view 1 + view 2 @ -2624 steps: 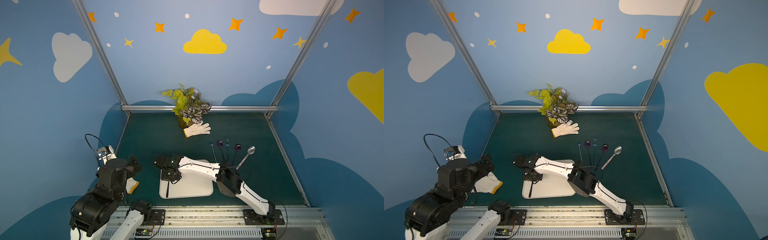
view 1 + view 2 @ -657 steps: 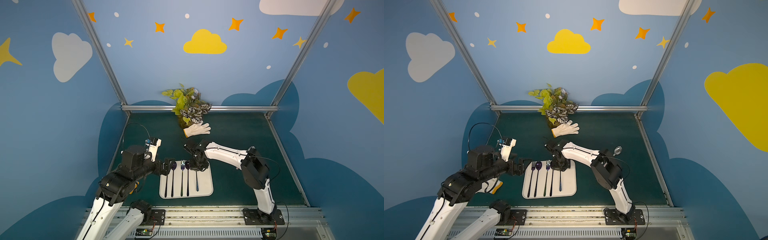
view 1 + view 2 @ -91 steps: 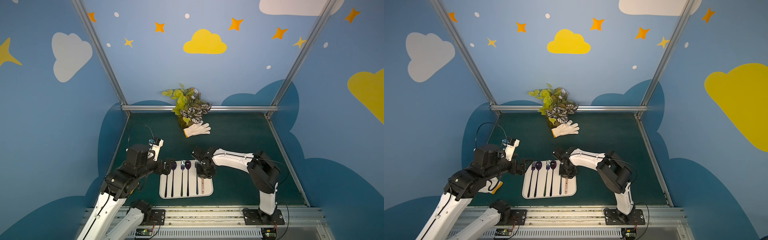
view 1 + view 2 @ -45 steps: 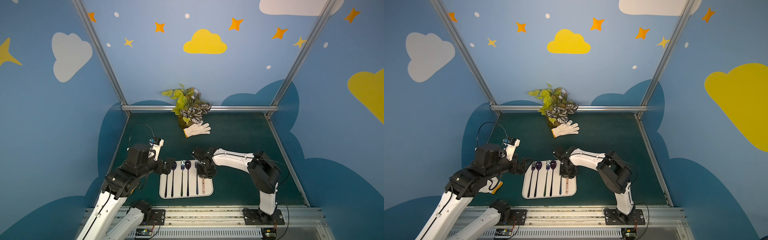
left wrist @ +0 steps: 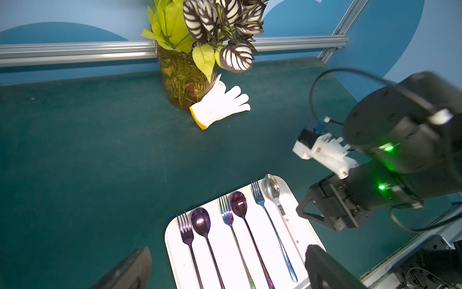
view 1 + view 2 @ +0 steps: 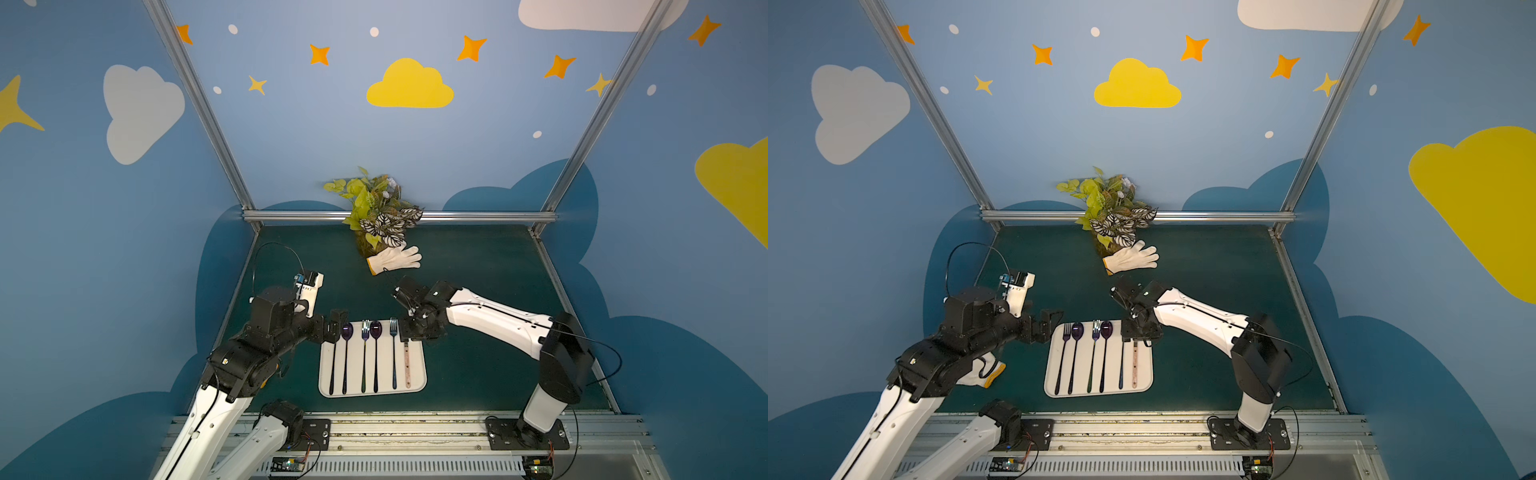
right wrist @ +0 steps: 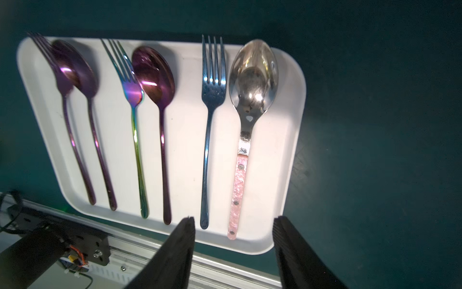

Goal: Set the spoon and fork side by side
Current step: Place the spoon on the tray, then reset both arms

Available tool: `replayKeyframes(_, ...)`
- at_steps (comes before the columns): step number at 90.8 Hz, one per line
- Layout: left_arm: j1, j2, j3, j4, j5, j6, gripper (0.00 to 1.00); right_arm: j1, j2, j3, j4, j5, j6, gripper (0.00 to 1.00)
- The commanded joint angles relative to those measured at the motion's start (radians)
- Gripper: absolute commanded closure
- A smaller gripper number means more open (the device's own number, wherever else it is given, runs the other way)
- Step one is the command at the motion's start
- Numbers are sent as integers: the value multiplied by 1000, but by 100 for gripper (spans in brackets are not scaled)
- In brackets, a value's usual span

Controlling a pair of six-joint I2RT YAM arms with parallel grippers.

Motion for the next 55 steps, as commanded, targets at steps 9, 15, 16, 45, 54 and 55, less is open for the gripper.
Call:
replayKeyframes(9, -1, 81, 26, 68, -53, 79, 0, -169, -260, 15, -80, 120, -182, 16)
replayKeyframes(15, 2, 117, 26, 106, -97, 103, 0, -243, -351, -4, -58, 211, -238, 6)
replayKeyframes(16, 2, 123, 24, 115, -106, 105, 0, -255, -367, -10, -45, 226, -253, 5)
replayKeyframes(45, 259, 322, -251, 582, -117, 126, 0, -850, -768, -648, 915, 101, -640, 2)
replayKeyframes(54, 313, 365, -417, 840, -100, 129, 0, -933, -717, -800, 1062, 81, -634, 2)
replayKeyframes(55, 316, 372, -435, 874, -100, 132, 0, -935, -708, -809, 1071, 79, -643, 2)
